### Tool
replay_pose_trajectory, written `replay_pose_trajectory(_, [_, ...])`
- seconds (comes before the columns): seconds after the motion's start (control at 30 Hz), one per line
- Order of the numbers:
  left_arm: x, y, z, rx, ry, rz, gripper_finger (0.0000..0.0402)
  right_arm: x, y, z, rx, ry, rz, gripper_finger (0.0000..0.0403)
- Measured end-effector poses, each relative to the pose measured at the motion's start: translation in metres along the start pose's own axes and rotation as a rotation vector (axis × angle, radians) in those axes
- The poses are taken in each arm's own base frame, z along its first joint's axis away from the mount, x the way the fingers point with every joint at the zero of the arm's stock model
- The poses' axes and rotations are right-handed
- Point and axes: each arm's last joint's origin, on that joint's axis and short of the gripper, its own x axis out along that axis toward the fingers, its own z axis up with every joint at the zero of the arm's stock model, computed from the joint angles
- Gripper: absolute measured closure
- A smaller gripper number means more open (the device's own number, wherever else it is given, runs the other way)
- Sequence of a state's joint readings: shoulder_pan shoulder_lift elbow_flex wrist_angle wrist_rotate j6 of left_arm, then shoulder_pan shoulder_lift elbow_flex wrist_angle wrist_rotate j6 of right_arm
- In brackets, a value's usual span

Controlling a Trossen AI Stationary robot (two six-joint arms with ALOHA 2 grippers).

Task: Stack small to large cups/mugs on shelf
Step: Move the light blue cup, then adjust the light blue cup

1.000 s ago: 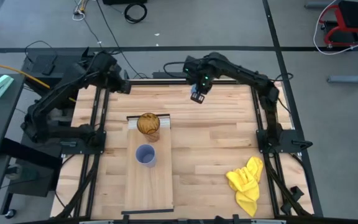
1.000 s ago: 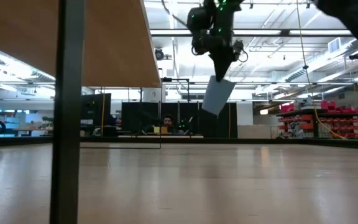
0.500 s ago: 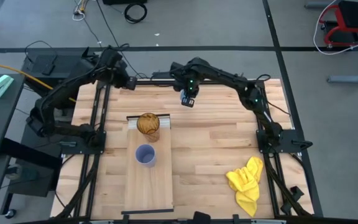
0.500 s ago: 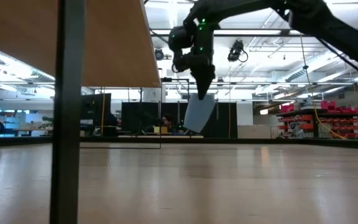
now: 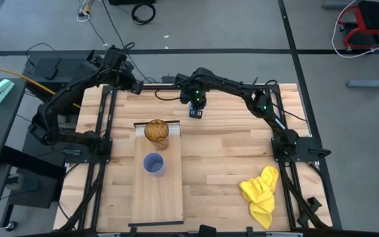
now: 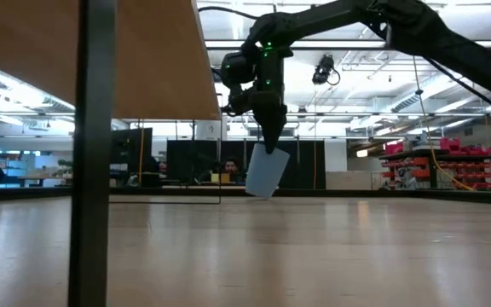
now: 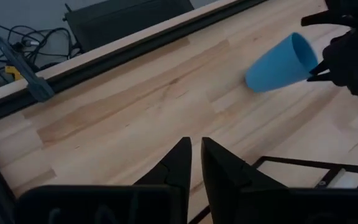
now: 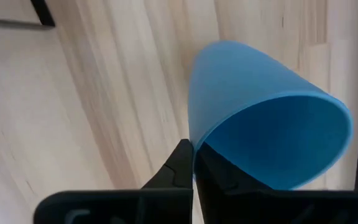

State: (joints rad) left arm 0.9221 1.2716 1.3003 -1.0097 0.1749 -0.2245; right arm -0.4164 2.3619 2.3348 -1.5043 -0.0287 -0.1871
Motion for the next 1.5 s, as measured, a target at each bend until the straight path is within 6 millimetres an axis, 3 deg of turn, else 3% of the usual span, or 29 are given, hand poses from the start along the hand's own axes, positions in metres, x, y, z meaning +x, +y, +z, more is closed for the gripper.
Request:
replay_pose_trajectory(0.87, [0.000,0.000,0.002,-0.013,-0.019,-0.002,0.0354,-0.009,-0.006,0.014,-0.001,-0.189,0.071,0.0316])
replay_pose_trajectory(0.97, [0.000,0.000,0.002,-0.011,-0.026,-0.004,0.0353,-0.026,-0.006,0.007,0.003,-0.220,0.064,0.0317])
replay_pose_trajectory(1.17, [0.000,0.000,0.003,0.005,-0.032,-0.005,0.0352,-0.092,-0.007,-0.023,0.083,-0.350,0.008,0.0317])
replay_pose_trajectory(1.27, [0.000,0.000,0.003,0.006,-0.031,-0.005,0.0350,-0.121,-0.016,-0.044,0.185,-0.389,-0.039,0.0318])
replay_pose_trajectory(1.4, [0.000,0.000,0.003,0.013,-0.029,-0.011,0.0349,-0.136,-0.041,-0.069,0.393,-0.408,-0.019,0.0334])
replay_pose_trajectory(1.5, [0.000,-0.001,0.003,0.017,-0.029,-0.012,0.0349,-0.128,-0.058,-0.084,0.494,-0.384,0.036,0.0355])
